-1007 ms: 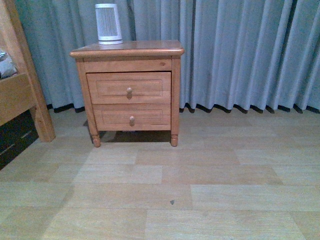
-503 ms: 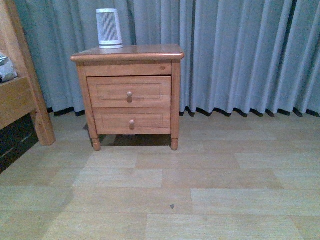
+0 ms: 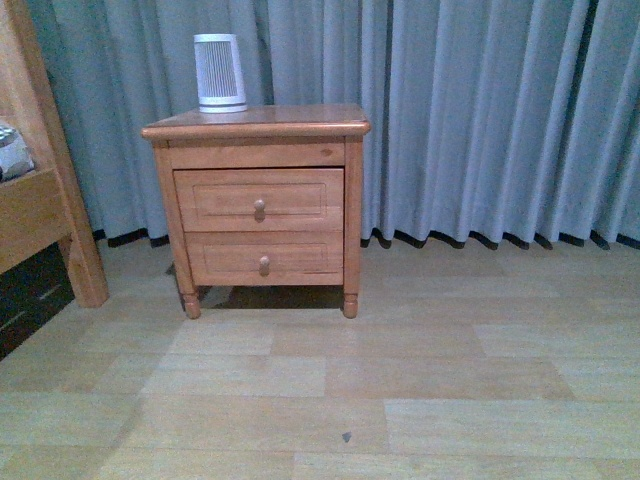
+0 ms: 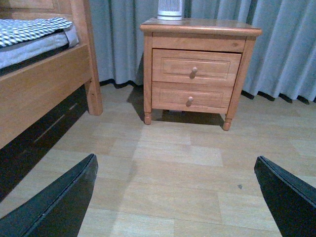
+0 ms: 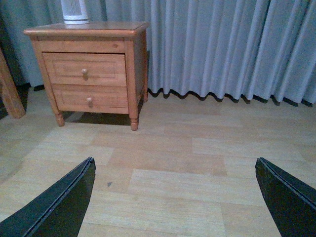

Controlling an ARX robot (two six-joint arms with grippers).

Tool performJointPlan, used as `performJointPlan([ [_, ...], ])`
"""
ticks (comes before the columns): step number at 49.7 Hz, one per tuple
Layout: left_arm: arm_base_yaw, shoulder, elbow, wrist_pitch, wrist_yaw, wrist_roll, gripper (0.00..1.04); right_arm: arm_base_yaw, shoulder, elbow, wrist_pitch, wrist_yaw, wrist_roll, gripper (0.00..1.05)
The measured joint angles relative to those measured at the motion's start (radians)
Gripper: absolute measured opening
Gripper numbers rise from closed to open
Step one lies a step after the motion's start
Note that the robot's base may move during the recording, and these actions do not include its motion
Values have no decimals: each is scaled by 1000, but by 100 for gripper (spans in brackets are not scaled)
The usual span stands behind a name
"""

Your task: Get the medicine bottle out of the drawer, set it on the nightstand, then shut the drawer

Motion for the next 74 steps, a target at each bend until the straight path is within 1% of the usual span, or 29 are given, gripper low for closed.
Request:
performJointPlan([
  [68, 0, 0, 0, -1, 0, 0, 98, 0, 0, 0, 0, 0, 0, 98],
  [70, 15, 22, 14, -40, 55, -18, 98, 0, 0, 0, 0, 0, 0, 98],
  [71, 32, 63, 43, -101, 122, -41, 98, 0, 0, 0, 0, 1, 0, 98],
  [72, 41, 115, 69, -127, 166, -57, 98, 0, 0, 0, 0, 0, 0, 98],
  [74, 45, 225, 112, -119, 225, -76, 98, 0, 0, 0, 0, -1, 0, 98],
])
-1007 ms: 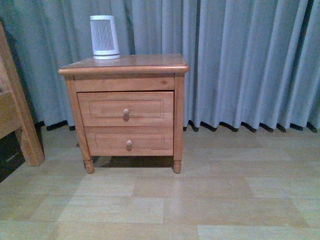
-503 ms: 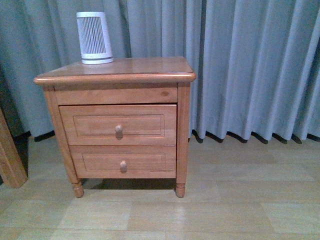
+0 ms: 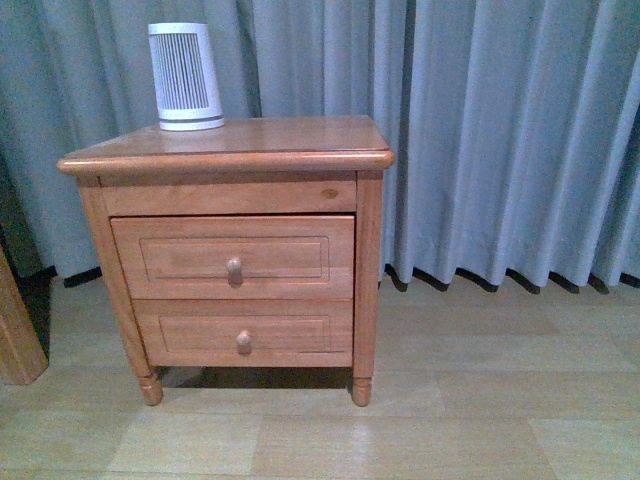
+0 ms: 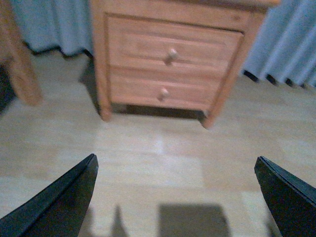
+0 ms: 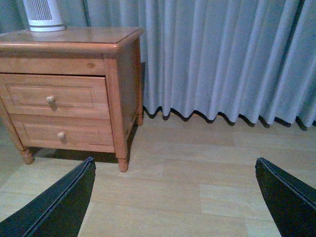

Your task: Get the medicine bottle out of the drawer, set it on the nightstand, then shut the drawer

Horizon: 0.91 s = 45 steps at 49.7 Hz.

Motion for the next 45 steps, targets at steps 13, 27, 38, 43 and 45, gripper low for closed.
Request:
performJointPlan([
  [13, -101, 532, 280, 308, -24, -47, 98, 0, 0, 0, 0, 1, 0, 98],
  [27, -180, 719, 340, 435, -67, -51, 98, 0, 0, 0, 0, 1, 0, 98],
  [38, -175, 939, 414, 563, -72, -31, 98, 0, 0, 0, 0, 1, 0, 98],
  [43, -175, 1050, 450, 624, -73, -12, 98, 0, 0, 0, 0, 1, 0, 98],
  [45, -175, 1090, 464, 643, -76, -8, 98, 0, 0, 0, 0, 1, 0, 98],
])
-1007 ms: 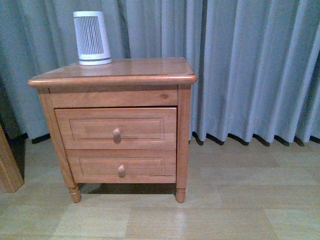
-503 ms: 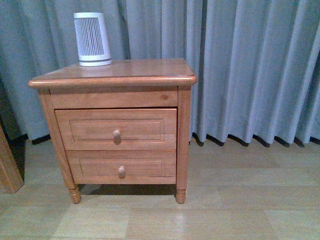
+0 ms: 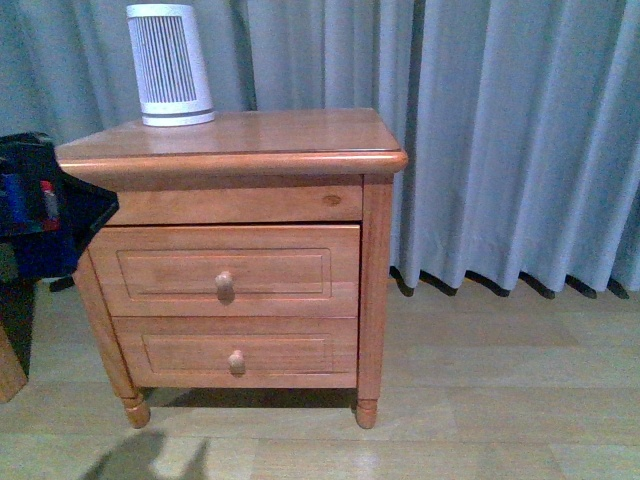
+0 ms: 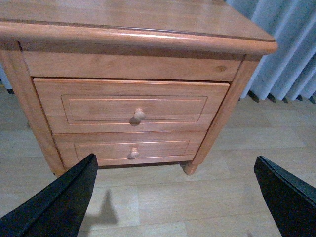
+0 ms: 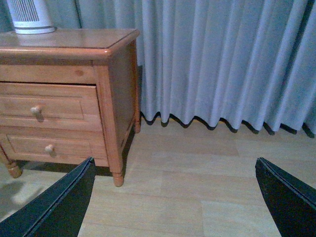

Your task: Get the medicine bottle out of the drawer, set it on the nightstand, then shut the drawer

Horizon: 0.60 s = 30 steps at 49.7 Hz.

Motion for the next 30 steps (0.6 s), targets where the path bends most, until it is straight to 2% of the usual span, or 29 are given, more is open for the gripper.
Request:
performJointPlan([
  [11, -2, 285, 167, 76, -24, 1, 98, 0, 0, 0, 0, 0, 0, 98],
  [30, -64, 763, 490, 161, -101, 8, 98, 0, 0, 0, 0, 0, 0, 98],
])
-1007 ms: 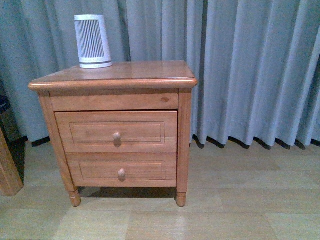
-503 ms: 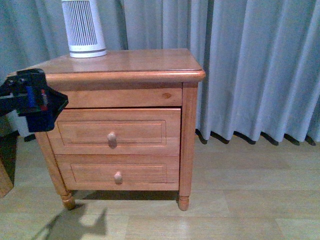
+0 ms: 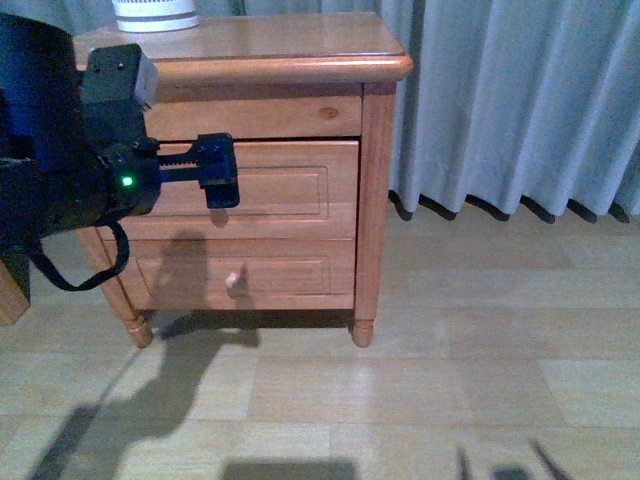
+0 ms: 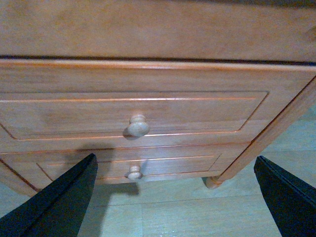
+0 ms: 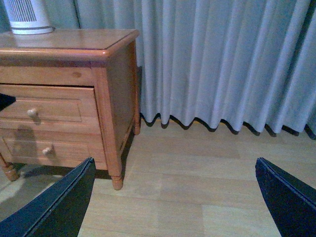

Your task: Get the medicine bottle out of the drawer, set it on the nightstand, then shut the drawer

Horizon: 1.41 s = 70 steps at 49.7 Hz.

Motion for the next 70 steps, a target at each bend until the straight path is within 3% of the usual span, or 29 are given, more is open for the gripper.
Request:
performJointPlan([
  [30, -25, 291, 270, -14, -51, 1, 98, 0, 0, 0, 0, 0, 0, 98],
  [70, -9, 391, 421, -37, -68, 47, 98, 0, 0, 0, 0, 0, 0, 98],
])
